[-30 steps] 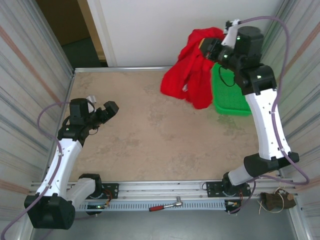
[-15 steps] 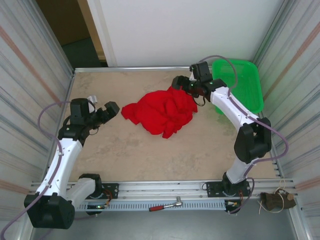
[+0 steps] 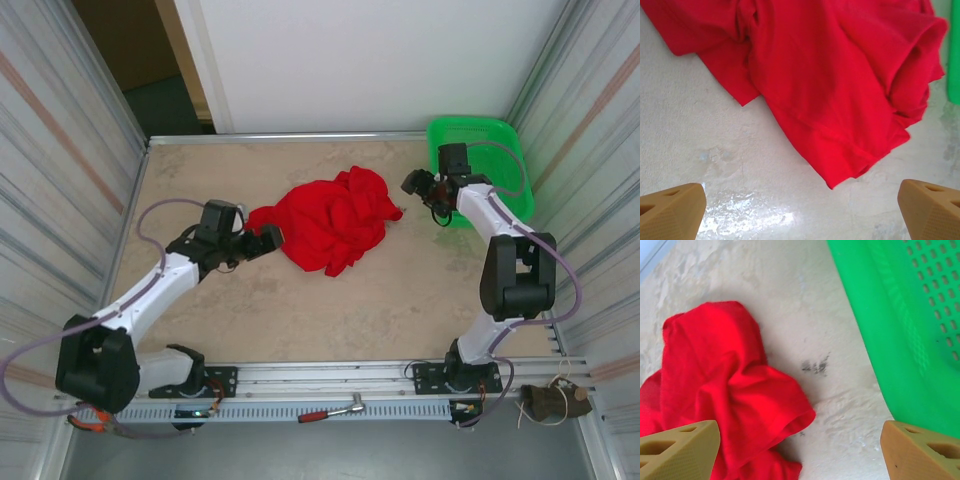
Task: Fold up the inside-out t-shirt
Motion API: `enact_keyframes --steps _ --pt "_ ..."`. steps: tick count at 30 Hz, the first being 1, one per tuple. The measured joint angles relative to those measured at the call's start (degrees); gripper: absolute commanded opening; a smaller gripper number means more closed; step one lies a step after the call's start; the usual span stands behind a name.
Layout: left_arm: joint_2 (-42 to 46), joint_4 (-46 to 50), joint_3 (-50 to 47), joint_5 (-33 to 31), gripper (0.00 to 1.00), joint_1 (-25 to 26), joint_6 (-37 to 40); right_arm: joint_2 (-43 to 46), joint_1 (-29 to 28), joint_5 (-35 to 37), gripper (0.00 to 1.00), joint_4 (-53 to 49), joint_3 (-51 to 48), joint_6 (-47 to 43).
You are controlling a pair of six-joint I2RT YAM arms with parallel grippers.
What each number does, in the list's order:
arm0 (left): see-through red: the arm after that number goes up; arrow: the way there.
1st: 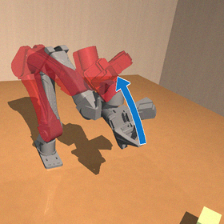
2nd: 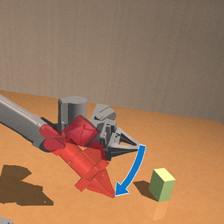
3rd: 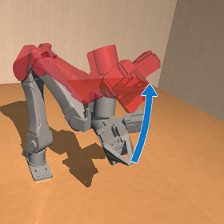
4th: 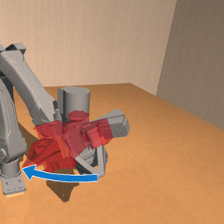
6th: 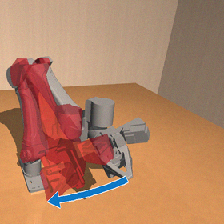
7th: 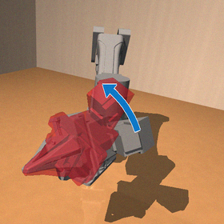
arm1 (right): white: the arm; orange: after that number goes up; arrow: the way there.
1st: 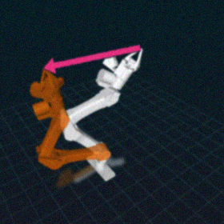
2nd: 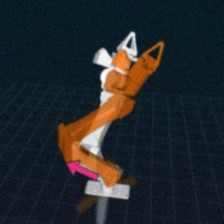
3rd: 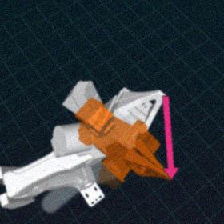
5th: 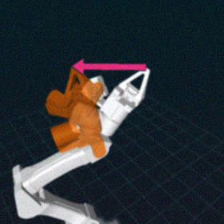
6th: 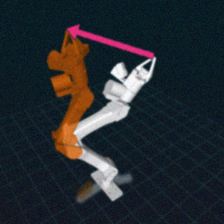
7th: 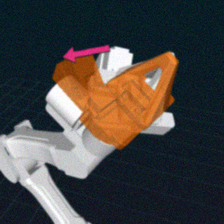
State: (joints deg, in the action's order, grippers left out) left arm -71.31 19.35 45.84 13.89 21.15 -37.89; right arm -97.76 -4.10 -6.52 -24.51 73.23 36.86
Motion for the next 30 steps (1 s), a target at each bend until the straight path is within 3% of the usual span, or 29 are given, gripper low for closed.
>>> enact_keyframes --steps 7,17,26,27,28,29,30 --pt "-5.1 -1.7 1.8 -0.7 0.99 0.0 -0.8 -1.1 -5.3 -1.1 0.80 -0.3 0.8 -1.5" --pt "-5.6 -2.8 3.5 -1.2 0.99 0.0 -1.0 -13.0 -14.1 -2.2 0.75 -1.8 10.7 -3.2" --pt "-5.2 -2.8 3.5 -1.5 0.99 0.0 -1.0 -15.7 -19.7 8.0 0.72 -7.3 12.1 -7.4" --pt "-5.0 -2.8 3.5 -1.5 0.99 0.0 -1.0 -15.9 -20.3 9.6 0.68 -8.1 12.7 -7.9" --pt "-4.9 -2.8 3.4 -1.5 0.99 0.0 -1.1 -16.3 -20.9 11.5 0.58 -8.9 13.6 -8.8" --pt "-4.8 -2.8 3.4 -1.5 0.99 0.0 -1.2 -16.6 -21.4 12.8 0.46 -9.4 14.3 -9.2" --pt "-4.7 -2.8 3.4 -1.5 0.99 0.0 -1.2 -17.1 -21.8 14.4 0.25 -10.0 15.3 -10.2"
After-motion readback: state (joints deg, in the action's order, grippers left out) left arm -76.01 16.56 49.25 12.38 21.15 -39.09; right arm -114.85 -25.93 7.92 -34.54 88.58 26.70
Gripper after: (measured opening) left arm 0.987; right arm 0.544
